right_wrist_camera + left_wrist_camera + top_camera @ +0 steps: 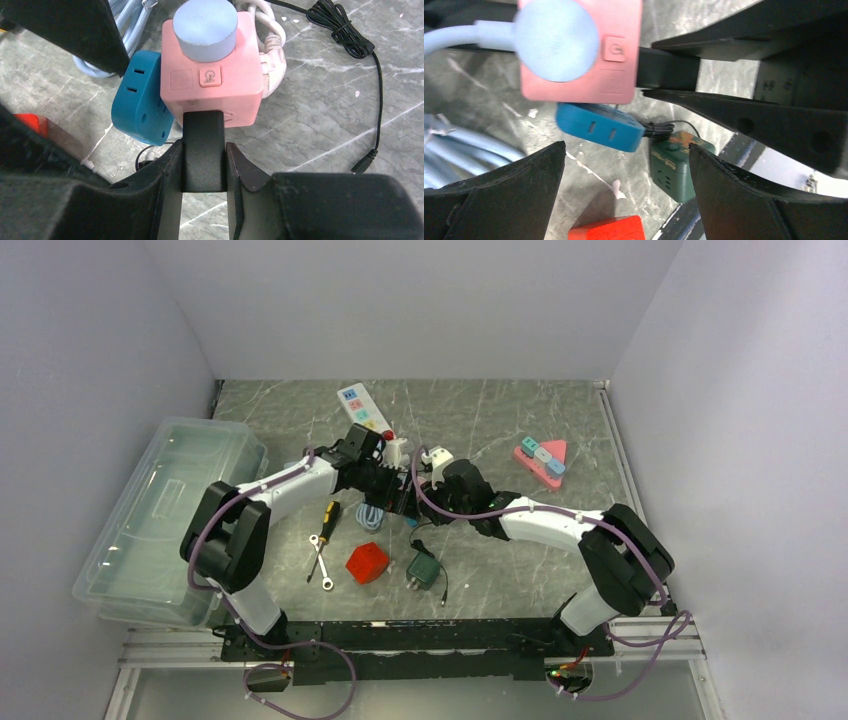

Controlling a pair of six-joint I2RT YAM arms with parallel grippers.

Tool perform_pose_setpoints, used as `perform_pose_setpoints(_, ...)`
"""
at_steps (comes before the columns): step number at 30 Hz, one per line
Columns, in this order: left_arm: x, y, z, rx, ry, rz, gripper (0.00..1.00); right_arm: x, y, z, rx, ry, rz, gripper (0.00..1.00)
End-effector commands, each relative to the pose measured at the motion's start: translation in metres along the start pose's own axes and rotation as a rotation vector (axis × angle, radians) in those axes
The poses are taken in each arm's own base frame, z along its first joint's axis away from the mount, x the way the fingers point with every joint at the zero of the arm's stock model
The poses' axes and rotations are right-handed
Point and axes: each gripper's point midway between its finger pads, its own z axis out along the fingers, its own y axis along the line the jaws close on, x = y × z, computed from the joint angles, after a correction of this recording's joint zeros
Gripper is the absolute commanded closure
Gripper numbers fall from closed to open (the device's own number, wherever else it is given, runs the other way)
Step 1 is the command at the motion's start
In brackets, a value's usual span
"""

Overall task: Pull the plug off the socket
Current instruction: Remove the plug from the socket.

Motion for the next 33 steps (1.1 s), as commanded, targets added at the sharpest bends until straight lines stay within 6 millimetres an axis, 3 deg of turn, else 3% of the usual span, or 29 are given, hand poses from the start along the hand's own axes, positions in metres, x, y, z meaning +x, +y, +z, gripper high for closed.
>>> perform_pose_setpoints(1, -0.021, 0.011, -0.008, -0.111, -0.08, 0.0, 0.04, -0.036, 0.006, -0.012, -0.011, -0.115, 0.023, 1.0)
perform_pose_setpoints(5, -0.025, 0.019, -0.008, -0.155, -0.109, -0.008, 0.03, -0.037, 0.008, -0.014, -0.023, -0.12, 0.03, 1.0)
perform_pose_setpoints(10, -0.039, 0.008, -0.003, -0.084, -0.184, -0.017, 0.02, -0.035, 0.011, -0.016, -0.032, -0.124, 0.034, 1.0)
perform_pose_setpoints(15, -0.048, 0.021, -0.001, -0.067, -0.211, -0.053, 0.02, -0.033, 0.016, -0.016, -0.048, -0.121, 0.028, 1.0)
perform_pose_setpoints(29, -0.047, 0.029, 0.024, 0.018, -0.139, 0.017, 0.04, -0.033, 0.03, -0.019, -0.105, -0.129, 0.004, 1.0)
perform_pose_setpoints(33, -0.047, 0.033, 0.028, 0.014, -0.126, 0.059, 0.12, -0.032, 0.032, -0.021, -0.118, -0.13, 0.002, 1.0)
